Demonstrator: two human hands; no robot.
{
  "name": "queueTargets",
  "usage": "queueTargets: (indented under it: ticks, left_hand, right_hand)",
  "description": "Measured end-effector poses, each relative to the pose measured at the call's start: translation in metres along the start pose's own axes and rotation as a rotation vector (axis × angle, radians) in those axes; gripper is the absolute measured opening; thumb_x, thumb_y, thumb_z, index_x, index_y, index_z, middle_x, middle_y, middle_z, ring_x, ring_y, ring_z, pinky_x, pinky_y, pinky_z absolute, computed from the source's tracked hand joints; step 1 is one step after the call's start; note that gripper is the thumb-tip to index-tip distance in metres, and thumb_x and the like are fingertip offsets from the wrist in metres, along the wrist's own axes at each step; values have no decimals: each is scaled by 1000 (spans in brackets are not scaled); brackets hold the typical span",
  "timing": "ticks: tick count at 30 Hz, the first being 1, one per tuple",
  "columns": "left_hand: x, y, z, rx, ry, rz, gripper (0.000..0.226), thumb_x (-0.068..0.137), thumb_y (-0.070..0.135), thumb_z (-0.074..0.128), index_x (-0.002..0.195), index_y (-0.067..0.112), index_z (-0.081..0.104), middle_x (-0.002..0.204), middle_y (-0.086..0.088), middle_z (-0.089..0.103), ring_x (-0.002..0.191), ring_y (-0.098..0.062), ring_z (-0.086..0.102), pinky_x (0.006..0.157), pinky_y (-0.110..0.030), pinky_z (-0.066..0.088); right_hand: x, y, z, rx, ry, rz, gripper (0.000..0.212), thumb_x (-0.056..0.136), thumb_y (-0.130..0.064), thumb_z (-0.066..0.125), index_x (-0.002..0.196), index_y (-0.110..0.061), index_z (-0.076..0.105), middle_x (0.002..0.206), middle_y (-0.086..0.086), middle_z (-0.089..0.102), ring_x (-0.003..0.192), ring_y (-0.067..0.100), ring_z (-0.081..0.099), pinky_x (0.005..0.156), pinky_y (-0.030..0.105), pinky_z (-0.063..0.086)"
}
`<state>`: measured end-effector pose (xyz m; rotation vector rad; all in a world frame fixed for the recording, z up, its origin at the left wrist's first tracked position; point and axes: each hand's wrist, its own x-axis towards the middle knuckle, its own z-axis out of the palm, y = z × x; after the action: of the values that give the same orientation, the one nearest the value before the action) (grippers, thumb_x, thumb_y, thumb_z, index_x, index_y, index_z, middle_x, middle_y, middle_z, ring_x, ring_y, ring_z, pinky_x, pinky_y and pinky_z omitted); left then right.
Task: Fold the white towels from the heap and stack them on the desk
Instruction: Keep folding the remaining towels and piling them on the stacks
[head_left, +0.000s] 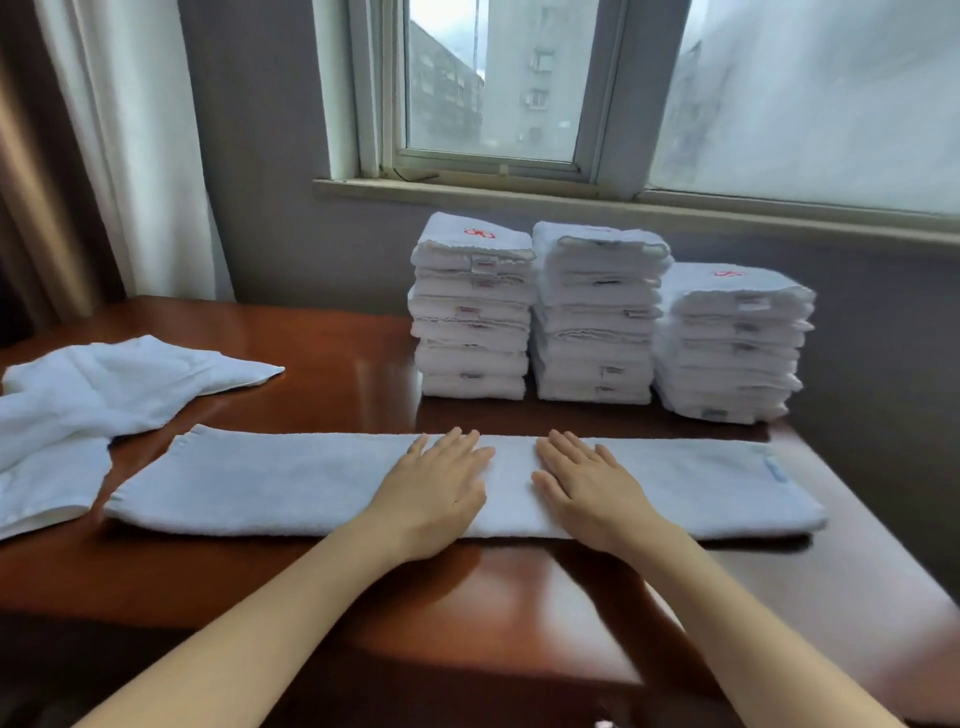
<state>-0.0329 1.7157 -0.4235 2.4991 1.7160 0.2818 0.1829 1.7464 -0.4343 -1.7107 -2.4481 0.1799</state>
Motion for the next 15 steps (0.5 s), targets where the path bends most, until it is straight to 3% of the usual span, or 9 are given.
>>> queueTargets:
  ticks: [9,12,15]
  left_hand:
    - [72,102,30,-31,-53,167,54,104,47,29,153,28,28,164,2,14,151,-16,7,123,-38,2]
    - [88,123,35,-48,-76,203,55,103,47,32,153,27,28,164,1,14,151,-17,7,123,-39,2]
    - [95,132,43,-52,-80,228,57,102,49,32,155,30,24,165,3,11,152,-13,4,123,-39,-2]
  right_hand:
    - [-34,111,-24,3,57,233,51,103,-47,30,151,-29,32,163,-2,21,150,14,12,119,38,5]
    - [-36,133,-30,-39,76,378,54,101,-51,27,152,-31,30,163,0,20,150,17,11,118,45,6]
    - [-39,151,-35,-23,100,548,60,98,-57,28,151,-31,29,159,3,26,147,22,20,114,47,18]
